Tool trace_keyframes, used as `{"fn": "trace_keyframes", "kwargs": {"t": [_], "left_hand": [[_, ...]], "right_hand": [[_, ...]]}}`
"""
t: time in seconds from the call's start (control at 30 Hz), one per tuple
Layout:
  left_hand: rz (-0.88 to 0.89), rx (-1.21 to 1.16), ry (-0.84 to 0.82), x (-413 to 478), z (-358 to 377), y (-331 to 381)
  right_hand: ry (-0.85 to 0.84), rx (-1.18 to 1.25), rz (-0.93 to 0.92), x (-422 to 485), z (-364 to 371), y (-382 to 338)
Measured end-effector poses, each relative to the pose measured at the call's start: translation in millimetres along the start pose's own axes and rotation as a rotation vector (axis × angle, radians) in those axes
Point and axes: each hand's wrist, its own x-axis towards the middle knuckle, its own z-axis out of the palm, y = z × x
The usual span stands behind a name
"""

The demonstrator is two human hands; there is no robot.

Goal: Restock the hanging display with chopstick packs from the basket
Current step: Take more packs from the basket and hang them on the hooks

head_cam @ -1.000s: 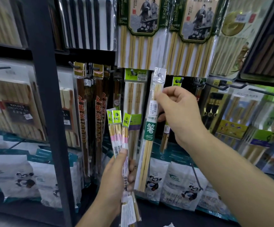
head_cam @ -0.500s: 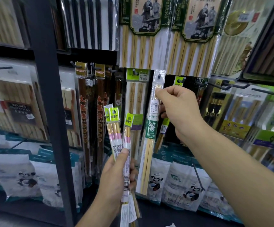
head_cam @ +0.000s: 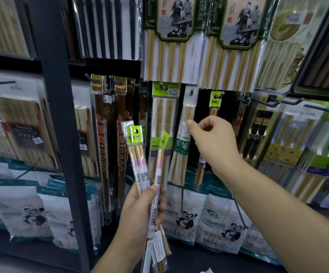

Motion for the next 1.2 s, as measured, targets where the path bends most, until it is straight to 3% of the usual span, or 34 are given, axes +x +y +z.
{"fn": "trace_keyframes", "kwargs": {"t": [0.2, 0.27, 0.43, 0.6, 0.77, 0.9, 1.2], "left_hand": [[-0.023, -0.100, -0.105, -3.7, 7.0, -5.1], [-0.006, -0.076, -0.120, -4.5, 7.7, -6.5], [0.033, 0.030, -0.126, -5.8, 11.2, -8.3], [-0.015, 0.107, -0.050, -5.5, 14.2, -10.0], [-0.099, -0.068, -0.158, -4.8, 12.3, -13.7], [-0.067, -0.033, -0.180, -3.6, 10.7, -16.3], [0.023, 0.040, -0.165, -3.2, 12.0, -15.8]], "right_hand": [[-0.346, 0.105, 0.099, -38.5, 4.6, 5.8], [-0.376, 0.182, 0.141, -43.5, 3.9, 8.0], [-0.366, 0.334, 0.251, -43.8, -3.1, 11.1], [-0.282, 0.408, 0.186, -35.0, -19.5, 7.6], [-0.121, 0.522, 0.167, -3.0, -45.2, -2.9], [-0.003, 0.519, 0.140, 13.4, -51.0, -10.7], [0.040, 0.487, 0.141, 14.4, -48.8, -11.7]]}}
